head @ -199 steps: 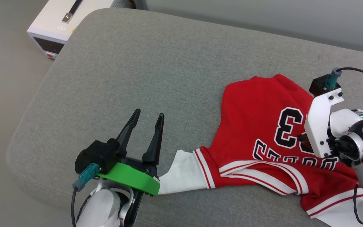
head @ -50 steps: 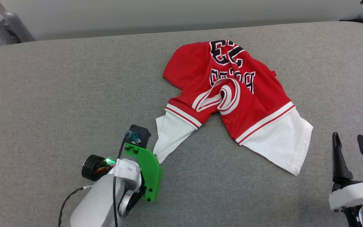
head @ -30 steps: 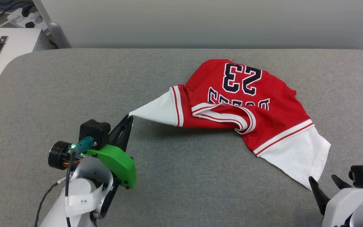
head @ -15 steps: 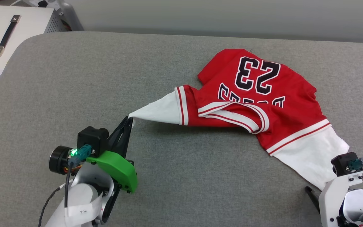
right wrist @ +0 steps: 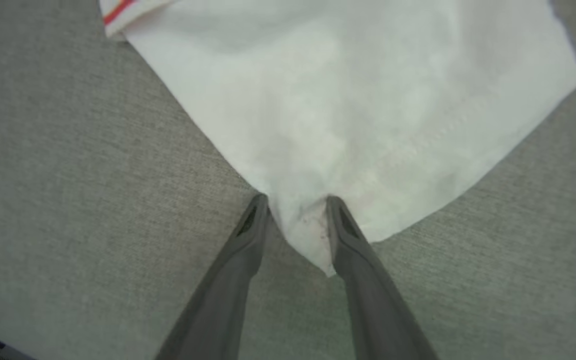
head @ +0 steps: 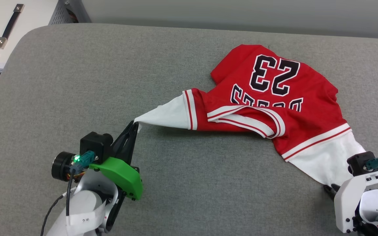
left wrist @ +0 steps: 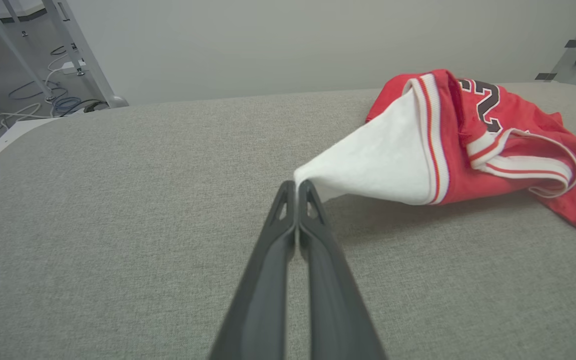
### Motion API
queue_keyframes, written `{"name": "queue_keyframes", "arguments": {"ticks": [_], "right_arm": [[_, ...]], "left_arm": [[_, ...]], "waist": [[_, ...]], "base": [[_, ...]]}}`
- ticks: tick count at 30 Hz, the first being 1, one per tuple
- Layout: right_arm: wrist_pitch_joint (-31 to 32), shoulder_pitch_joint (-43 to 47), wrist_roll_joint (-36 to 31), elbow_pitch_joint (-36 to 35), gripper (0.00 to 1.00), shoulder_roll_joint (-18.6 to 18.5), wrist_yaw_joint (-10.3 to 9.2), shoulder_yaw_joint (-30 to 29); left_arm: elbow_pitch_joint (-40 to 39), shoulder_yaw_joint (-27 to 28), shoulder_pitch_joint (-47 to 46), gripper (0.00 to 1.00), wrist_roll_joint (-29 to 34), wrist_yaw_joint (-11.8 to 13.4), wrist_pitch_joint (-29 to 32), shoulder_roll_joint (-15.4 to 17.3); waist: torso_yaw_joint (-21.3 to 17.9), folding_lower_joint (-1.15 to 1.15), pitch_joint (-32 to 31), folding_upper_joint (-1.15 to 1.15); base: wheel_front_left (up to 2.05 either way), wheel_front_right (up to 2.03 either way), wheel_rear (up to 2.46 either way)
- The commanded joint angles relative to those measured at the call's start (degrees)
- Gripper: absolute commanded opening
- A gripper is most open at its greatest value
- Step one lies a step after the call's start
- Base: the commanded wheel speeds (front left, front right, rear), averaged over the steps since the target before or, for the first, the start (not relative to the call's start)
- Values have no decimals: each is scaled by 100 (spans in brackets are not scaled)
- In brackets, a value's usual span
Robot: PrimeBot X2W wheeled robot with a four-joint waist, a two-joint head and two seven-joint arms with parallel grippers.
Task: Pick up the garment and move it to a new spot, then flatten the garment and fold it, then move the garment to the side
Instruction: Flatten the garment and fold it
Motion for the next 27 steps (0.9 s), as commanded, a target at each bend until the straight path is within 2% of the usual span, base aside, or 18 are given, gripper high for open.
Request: {"name": "queue_keyframes", "arguments": {"ticks": [1,6,16,24,27], "right_arm": [[-55,54,59,258,0,73,-2,103],[-421,-44,162,266,0,-77,-2,-65],[-979,-226,329,-336,0,-654,-2,-657],[-1144,-493,568,-998,0,-1165,-2,-1142],[-1243,-660,609,-1176,0,-1179,-2,-1436]], "left_arm": [[17,30,-64,0,-48,-10,-47,39],[67,105,-6,0,-89,13,-86,135],[-44,314,111,0,-148,65,-181,420],[-551,593,107,0,-192,105,-116,812],[-864,741,115,0,-233,160,-99,929]], "waist": [[-24,0,-44,0],[-130,0,-252,0],[-379,0,-876,0],[-504,0,-1260,0],[-541,0,-1361,0]], "base": [[0,0,0],[0,0,0],[0,0,0],[0,0,0],[0,0,0]]}}
